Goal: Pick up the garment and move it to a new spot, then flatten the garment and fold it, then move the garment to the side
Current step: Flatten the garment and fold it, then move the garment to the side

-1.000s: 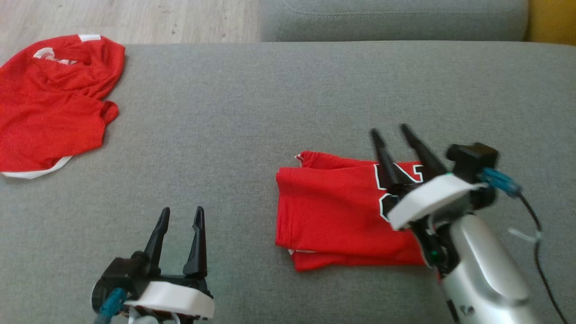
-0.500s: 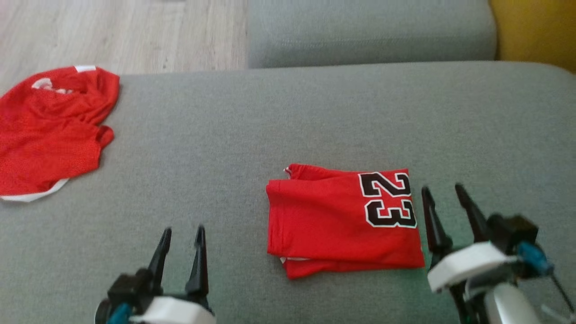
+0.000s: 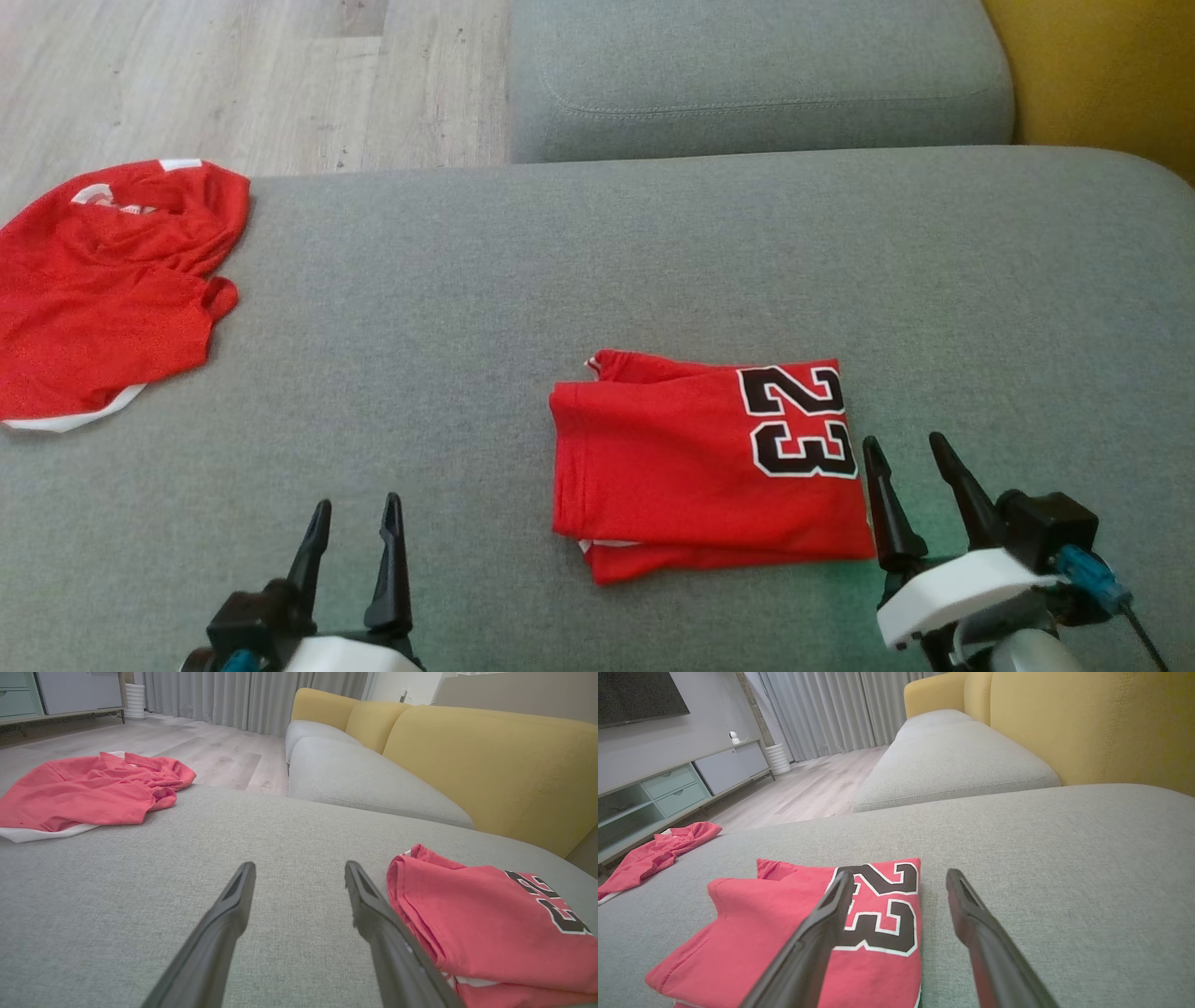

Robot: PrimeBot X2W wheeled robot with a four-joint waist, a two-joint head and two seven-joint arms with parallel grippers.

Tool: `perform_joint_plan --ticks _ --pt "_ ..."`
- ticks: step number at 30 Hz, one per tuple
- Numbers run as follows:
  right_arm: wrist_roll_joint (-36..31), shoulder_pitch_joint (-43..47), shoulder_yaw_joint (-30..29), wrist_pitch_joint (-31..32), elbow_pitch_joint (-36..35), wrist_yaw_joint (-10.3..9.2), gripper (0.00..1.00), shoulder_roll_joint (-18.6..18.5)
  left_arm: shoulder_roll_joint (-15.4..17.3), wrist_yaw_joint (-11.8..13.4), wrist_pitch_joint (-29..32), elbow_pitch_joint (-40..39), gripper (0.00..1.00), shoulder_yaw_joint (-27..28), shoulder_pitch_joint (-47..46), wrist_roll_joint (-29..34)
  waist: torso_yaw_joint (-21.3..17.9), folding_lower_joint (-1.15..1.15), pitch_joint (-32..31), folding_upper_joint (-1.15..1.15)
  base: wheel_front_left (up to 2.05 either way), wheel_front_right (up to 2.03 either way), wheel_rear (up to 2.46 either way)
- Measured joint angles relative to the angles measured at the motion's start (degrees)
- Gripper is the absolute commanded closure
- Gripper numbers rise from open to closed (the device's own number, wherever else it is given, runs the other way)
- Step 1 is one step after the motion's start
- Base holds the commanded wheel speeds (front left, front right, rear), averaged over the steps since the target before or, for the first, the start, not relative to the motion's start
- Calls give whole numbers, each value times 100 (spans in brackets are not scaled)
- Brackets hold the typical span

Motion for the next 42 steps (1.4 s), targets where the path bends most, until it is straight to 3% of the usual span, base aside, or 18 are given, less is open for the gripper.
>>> perform_joint_plan --ticks 24,34,41,42 --pt "-113 -89 -160 113 145 0 0 0 -73 -105 0 58 0 125 96 185 80 0 98 0 0 0 0" --pt "-82 -1004 -512 1163 571 0 0 -1 -103 -153 0 3 0 78 -154 327 380 1 517 0 0 0 0" --pt "-266 -1148 -575 2116 946 0 0 -2 -219 -203 -1 -1 0 12 -372 331 694 2 910 0 0 0 0" --pt "-252 -1161 -566 2217 926 0 21 -3 -229 -203 -1 -1 0 13 -392 338 729 2 958 0 0 0 0"
